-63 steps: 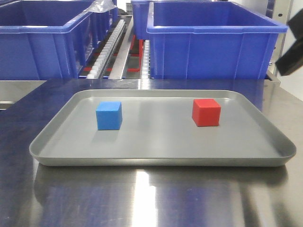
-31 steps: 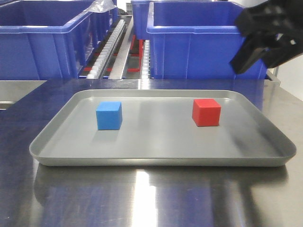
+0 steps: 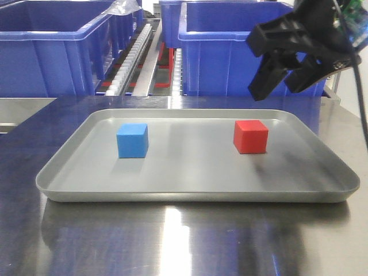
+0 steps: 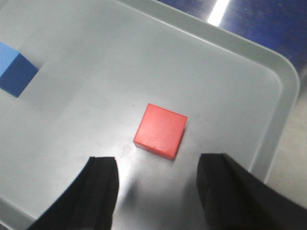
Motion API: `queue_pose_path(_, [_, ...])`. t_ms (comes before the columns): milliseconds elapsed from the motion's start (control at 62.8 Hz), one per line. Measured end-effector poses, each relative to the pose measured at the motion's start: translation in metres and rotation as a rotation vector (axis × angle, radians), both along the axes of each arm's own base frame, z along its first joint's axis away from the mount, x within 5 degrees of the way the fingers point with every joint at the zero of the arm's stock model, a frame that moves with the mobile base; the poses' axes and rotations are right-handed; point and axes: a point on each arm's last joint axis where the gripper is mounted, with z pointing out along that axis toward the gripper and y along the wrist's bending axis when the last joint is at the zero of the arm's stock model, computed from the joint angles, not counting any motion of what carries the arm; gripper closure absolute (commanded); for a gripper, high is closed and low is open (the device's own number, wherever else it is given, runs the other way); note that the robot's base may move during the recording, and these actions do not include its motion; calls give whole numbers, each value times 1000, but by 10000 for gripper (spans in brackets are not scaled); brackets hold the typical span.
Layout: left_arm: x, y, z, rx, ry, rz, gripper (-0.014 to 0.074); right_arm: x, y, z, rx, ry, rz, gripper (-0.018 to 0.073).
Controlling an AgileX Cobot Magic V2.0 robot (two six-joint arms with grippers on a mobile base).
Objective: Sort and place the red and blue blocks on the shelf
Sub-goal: 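Move the right gripper down over the red cube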
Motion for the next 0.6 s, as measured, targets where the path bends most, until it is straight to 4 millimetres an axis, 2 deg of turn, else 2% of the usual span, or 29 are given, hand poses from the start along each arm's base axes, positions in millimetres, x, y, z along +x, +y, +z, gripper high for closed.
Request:
queue_pose_path(143, [0,0,0,0,0,0,470,4,4,-4,5,29,-2,-22])
queue_pose_path(605, [0,0,0,0,0,0,470,15,11,-17,-6,84,-7,-24])
